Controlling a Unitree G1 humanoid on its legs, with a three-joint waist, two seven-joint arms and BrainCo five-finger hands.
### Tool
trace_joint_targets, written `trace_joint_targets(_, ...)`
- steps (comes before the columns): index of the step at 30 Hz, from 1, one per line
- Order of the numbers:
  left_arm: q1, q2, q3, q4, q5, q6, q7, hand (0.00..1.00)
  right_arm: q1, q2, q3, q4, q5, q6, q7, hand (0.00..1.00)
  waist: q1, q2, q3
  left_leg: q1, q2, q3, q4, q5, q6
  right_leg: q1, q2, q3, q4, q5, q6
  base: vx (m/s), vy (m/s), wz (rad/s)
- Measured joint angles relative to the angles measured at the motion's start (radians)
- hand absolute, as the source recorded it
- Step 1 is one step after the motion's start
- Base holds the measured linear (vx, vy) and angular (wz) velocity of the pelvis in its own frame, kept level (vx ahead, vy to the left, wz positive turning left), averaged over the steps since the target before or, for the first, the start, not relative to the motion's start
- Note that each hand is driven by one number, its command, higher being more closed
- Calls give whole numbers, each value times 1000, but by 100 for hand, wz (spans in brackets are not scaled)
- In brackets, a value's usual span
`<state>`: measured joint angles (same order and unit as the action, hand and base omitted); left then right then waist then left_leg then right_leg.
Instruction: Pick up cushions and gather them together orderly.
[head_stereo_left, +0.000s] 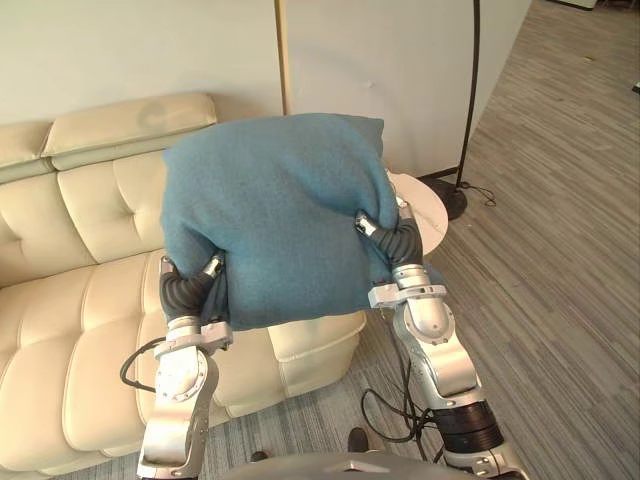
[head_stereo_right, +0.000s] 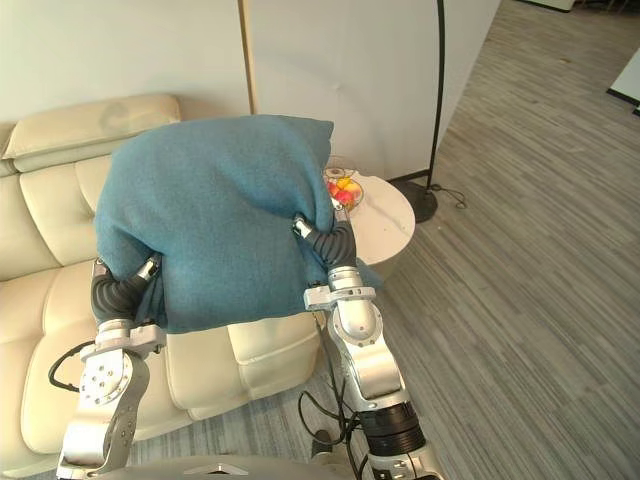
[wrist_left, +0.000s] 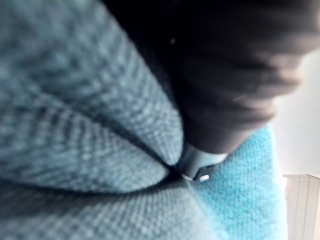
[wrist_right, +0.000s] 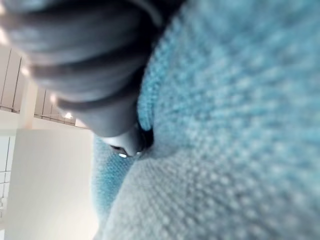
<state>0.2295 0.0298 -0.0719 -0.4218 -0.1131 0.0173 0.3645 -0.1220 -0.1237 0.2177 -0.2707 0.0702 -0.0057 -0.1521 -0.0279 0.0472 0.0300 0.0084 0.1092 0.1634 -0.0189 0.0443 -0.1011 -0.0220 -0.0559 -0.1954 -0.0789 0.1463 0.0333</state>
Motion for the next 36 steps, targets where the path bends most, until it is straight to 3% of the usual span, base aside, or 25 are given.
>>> trace_joint_targets(3, -6, -2, 6, 0, -2, -1, 14, 100, -35, -5, 14, 10, -11, 0, -13, 100, 9, 25, 15, -138, 12, -84, 183, -55, -12, -15, -4, -97, 35, -5, -9, -74, 26, 92)
trace_joint_targets(5, -13, -5, 14, 1, -3, -3, 25, 100, -68, -6, 22, 21, -32, 0, -25, 100, 30, 38, 24, -177, 13, -127, 191, -70, -10, -18, -6, -157, 50, -21, -13, -98, 12, 100)
trace_joint_targets(7, -22, -8, 24, 2, -20, -15, 28, 100, -98, -12, 25, 22, -38, 0, -32, 100, 27, 29, 27, -220, 50, -42, 193, -86, 33, -18, -49, -260, 52, -29, -14, -69, 79, 131)
trace_joint_targets(9, -44, -23, 25, 4, -41, -25, 31, 100, -129, -25, 17, 26, -38, 0, -34, 100, 30, 25, 32, -257, 86, 23, 221, -92, 49, -31, -99, -316, 72, -41, -13, -37, 186, 121)
trace_joint_targets(11, -51, -23, 26, 4, -46, -39, 42, 100, -151, -25, 16, 48, -38, -1, -35, 100, 27, 26, 31, -251, 140, 79, 228, -92, 42, -44, -144, -349, 106, -49, 8, 1, 279, 81)
trace_joint_targets(13, -68, -23, 20, 8, -63, -50, 46, 100, -157, -38, 7, 63, -39, -1, -46, 100, 19, 35, 28, -213, 195, 165, 219, -88, 28, -44, -186, -376, 133, -48, 57, 64, 401, 65)
trace_joint_targets(14, -93, -20, 17, 28, -81, -59, 45, 100, -157, -41, 1, 64, -39, 0, -54, 100, 7, 37, 29, -199, 194, 198, 195, 11, -49, -26, -211, -394, 128, -30, 88, 111, 399, 65)
trace_joint_targets(15, -117, -6, 20, 57, -84, -62, 46, 100, -156, -24, 0, 76, -40, 0, -61, 100, 2, -2, 33, -202, 142, 198, 206, 9, -30, -14, -250, -385, 106, -6, 93, 114, 389, 52)
trace_joint_targets(16, -123, 6, 21, 65, -87, -62, 47, 100, -155, -15, -1, 80, -40, 0, -65, 100, 1, -17, 33, -206, 124, 200, 220, -1, -20, -12, -264, -380, 98, 2, 94, 86, 363, 39)
trace_joint_targets(17, -138, 28, 22, 84, -93, -62, 47, 100, -156, 4, -5, 89, -51, 0, -70, 100, 5, -36, 32, -263, 106, 196, 340, -73, 12, -12, -303, -374, 103, 17, 100, 69, 377, 17)
trace_joint_targets(19, -135, 26, 24, 94, -100, -62, 47, 100, -151, 15, -2, 100, -61, 2, -70, 100, 24, -31, 35, -304, 112, 197, 476, -162, 39, -14, -329, -355, 131, 28, 122, 58, 402, -5)
trace_joint_targets(20, -135, 21, 24, 108, -100, -62, 47, 100, -140, 20, -2, 115, -61, 2, -70, 100, 32, -26, 40, -309, 105, 209, 545, -223, 61, -27, -366, -325, 186, 31, 118, 58, 423, -19)
trace_joint_targets(22, -135, 23, 24, 121, -99, -62, 46, 100, -138, 26, -2, 141, -61, 2, -71, 100, 38, -26, 40, -303, 87, 232, 562, -250, 80, -83, -406, -275, 265, 60, 79, 31, 380, -26)
trace_joint_targets(24, -138, 24, 24, 122, -99, -62, 44, 100, -138, 31, -5, 157, -61, 2, -73, 100, 34, -24, 52, -293, 72, 254, 551, -265, 105, -165, -419, -194, 363, 119, -45, 3, 373, -22)
trace_joint_targets(25, -137, 30, 23, 125, -98, -61, 44, 100, -136, 37, -8, 174, -60, 2, -74, 100, 15, -35, 77, -263, 61, 243, 528, -273, 124, -196, -387, -98, 481, -6, -25, 10, 233, 11)
trace_joint_targets(26, -137, 30, 21, 131, -98, -61, 43, 100, -128, 35, -9, 175, -60, 2, -74, 100, 4, -33, 86, -251, 54, 233, 512, -274, 124, -203, -342, -37, 535, -91, 4, 45, 160, 41)
trace_joint_targets(27, -137, 29, 17, 137, -98, -60, 41, 100, -123, 34, -15, 174, -60, 2, -73, 100, -10, -42, 92, -230, 36, 217, 481, -270, 129, -212, -255, 7, 594, -212, 13, 48, 81, 37)
trace_joint_targets(29, -137, 29, 7, 137, -99, -60, 40, 100, -123, 32, -22, 174, -59, 2, -71, 100, -10, -51, 98, -205, 9, 223, 444, -264, 135, -230, -181, -23, 592, -286, 12, 82, 48, 19)
trace_joint_targets(30, -137, 28, 6, 137, -98, -60, 38, 100, -124, 32, -25, 175, -59, 2, -71, 100, -12, -54, 101, -189, -5, 228, 426, -264, 135, -245, -146, -64, 564, -302, 5, 109, 16, 4)
trace_joint_targets(32, -138, 28, 6, 136, -98, -60, 36, 100, -124, 31, -25, 175, -57, 2, -70, 100, -18, -35, 111, -159, -14, 240, 388, -264, 135, -269, -95, -108, 489, -290, -19, 151, -35, 6)
trace_joint_targets(33, -137, 27, 6, 135, -98, -59, 29, 100, -124, 28, -25, 176, -54, 2, -70, 100, -33, -20, 115, -133, -14, 241, 348, -258, 127, -273, -64, -119, 417, -252, -31, 215, -104, 16)
trace_joint_targets(35, -137, 29, 3, 130, -97, -59, 21, 100, -123, 20, -25, 175, -35, 2, -69, 100, -43, -18, 109, -118, -16, 234, 330, -260, 98, -273, -39, -110, 338, -184, -52, 227, -128, 24)
trace_joint_targets(36, -136, 24, -13, 131, -97, -59, 11, 100, -112, -8, -27, 170, -27, 1, -68, 100, -50, -8, 108, -116, -11, 199, 350, -282, 74, -255, -36, -125, 344, -140, -84, 289, -150, 39)
